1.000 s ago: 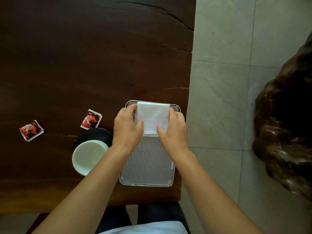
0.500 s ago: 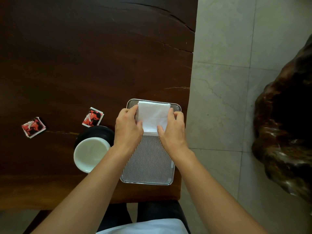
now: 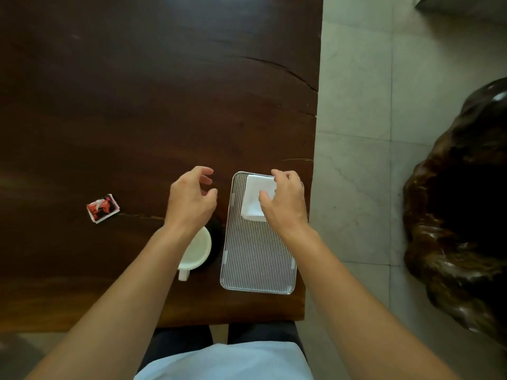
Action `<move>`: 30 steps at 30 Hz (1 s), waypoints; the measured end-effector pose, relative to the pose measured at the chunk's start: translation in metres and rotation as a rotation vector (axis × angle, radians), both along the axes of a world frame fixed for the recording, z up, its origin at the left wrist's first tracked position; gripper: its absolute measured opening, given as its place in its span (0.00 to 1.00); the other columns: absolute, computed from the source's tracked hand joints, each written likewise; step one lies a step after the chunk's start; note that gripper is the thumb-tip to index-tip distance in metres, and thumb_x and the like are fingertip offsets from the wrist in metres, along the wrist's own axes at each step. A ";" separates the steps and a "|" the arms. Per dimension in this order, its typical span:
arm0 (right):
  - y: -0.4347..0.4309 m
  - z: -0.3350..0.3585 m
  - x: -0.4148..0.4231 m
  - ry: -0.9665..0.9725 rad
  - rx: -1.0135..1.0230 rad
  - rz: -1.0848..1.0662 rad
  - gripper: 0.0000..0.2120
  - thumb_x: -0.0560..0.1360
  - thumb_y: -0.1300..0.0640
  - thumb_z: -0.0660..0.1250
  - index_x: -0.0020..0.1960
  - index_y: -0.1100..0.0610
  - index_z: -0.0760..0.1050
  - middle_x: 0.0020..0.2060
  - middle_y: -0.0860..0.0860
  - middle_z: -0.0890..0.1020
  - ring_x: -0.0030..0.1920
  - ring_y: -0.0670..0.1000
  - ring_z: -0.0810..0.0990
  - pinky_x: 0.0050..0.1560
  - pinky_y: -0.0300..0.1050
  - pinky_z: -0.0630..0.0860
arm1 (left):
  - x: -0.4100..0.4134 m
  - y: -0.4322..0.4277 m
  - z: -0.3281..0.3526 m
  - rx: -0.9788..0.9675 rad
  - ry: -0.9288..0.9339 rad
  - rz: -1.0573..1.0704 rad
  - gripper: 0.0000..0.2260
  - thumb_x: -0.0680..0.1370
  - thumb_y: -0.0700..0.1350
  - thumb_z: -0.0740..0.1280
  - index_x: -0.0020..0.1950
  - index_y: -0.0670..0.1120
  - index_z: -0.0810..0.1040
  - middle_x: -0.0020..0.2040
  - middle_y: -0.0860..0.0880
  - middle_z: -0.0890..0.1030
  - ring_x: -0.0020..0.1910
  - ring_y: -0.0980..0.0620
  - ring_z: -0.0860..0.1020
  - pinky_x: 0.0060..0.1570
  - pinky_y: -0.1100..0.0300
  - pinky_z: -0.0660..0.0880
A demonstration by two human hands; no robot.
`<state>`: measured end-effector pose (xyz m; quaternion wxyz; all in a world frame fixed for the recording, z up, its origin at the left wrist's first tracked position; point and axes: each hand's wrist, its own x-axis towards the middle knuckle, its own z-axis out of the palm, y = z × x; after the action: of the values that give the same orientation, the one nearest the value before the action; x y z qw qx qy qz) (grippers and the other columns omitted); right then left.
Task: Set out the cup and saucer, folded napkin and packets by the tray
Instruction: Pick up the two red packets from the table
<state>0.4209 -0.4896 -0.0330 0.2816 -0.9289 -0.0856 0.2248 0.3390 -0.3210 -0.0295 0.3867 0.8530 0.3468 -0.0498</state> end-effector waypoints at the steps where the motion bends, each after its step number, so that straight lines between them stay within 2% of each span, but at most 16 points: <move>1: 0.006 0.004 -0.006 -0.002 0.013 0.002 0.24 0.78 0.58 0.68 0.73 0.59 0.69 0.62 0.53 0.72 0.57 0.50 0.75 0.51 0.39 0.72 | -0.006 0.008 0.005 -0.004 -0.010 0.008 0.18 0.77 0.42 0.71 0.67 0.49 0.77 0.55 0.51 0.81 0.46 0.56 0.80 0.44 0.63 0.75; 4: 0.030 0.016 -0.024 0.005 0.042 0.001 0.21 0.78 0.58 0.68 0.70 0.59 0.72 0.60 0.53 0.74 0.56 0.51 0.77 0.51 0.39 0.74 | -0.021 0.034 0.016 -0.013 -0.021 0.023 0.16 0.77 0.41 0.71 0.65 0.47 0.78 0.52 0.50 0.82 0.47 0.54 0.80 0.45 0.63 0.74; 8: 0.071 0.029 -0.051 -0.001 0.035 0.020 0.20 0.77 0.57 0.69 0.68 0.59 0.74 0.61 0.54 0.77 0.59 0.53 0.77 0.60 0.45 0.75 | -0.045 0.074 0.029 -0.003 0.027 0.006 0.16 0.77 0.40 0.71 0.64 0.48 0.78 0.51 0.51 0.82 0.48 0.53 0.80 0.47 0.60 0.74; 13: 0.132 0.034 -0.069 0.000 0.022 0.052 0.20 0.77 0.56 0.70 0.68 0.56 0.75 0.58 0.52 0.78 0.53 0.50 0.78 0.55 0.47 0.79 | -0.069 0.137 0.037 0.016 0.045 -0.027 0.13 0.76 0.39 0.71 0.61 0.48 0.80 0.48 0.52 0.83 0.45 0.54 0.80 0.45 0.60 0.75; 18: 0.172 0.016 -0.074 0.042 -0.070 0.073 0.20 0.77 0.57 0.69 0.69 0.56 0.74 0.58 0.53 0.78 0.56 0.52 0.78 0.52 0.44 0.76 | -0.089 0.190 0.026 -0.014 0.086 -0.009 0.13 0.76 0.39 0.71 0.59 0.48 0.82 0.47 0.53 0.83 0.44 0.55 0.80 0.47 0.56 0.79; 21: 0.185 0.001 -0.077 0.092 -0.134 0.085 0.21 0.77 0.57 0.68 0.69 0.57 0.74 0.61 0.54 0.77 0.60 0.54 0.77 0.57 0.48 0.76 | -0.102 0.211 0.013 -0.017 0.128 -0.001 0.13 0.74 0.38 0.71 0.57 0.49 0.82 0.47 0.53 0.83 0.44 0.54 0.80 0.50 0.53 0.79; 25: 0.196 -0.019 -0.078 0.126 -0.212 0.106 0.20 0.78 0.58 0.67 0.70 0.57 0.73 0.62 0.54 0.75 0.63 0.57 0.74 0.61 0.52 0.76 | -0.115 0.227 -0.010 -0.039 0.178 0.021 0.13 0.73 0.39 0.72 0.56 0.50 0.82 0.47 0.54 0.83 0.43 0.52 0.80 0.48 0.54 0.78; 27: 0.198 -0.028 -0.078 0.126 -0.260 0.130 0.20 0.78 0.59 0.67 0.70 0.56 0.73 0.63 0.55 0.74 0.65 0.58 0.72 0.60 0.52 0.76 | -0.119 0.229 -0.021 -0.030 0.200 0.028 0.12 0.74 0.41 0.73 0.56 0.50 0.82 0.49 0.53 0.83 0.44 0.52 0.80 0.49 0.53 0.79; 30: 0.197 -0.040 -0.076 0.149 -0.332 0.155 0.22 0.76 0.61 0.69 0.69 0.55 0.72 0.64 0.54 0.70 0.65 0.58 0.68 0.59 0.52 0.74 | -0.124 0.227 -0.037 0.047 0.241 -0.017 0.15 0.73 0.42 0.74 0.59 0.49 0.81 0.54 0.50 0.81 0.53 0.48 0.79 0.51 0.53 0.77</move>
<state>0.3447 -0.2928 -0.0731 0.1118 -0.9340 -0.0974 0.3251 0.2150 -0.0940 -0.0664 0.3216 0.8526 0.3847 -0.1473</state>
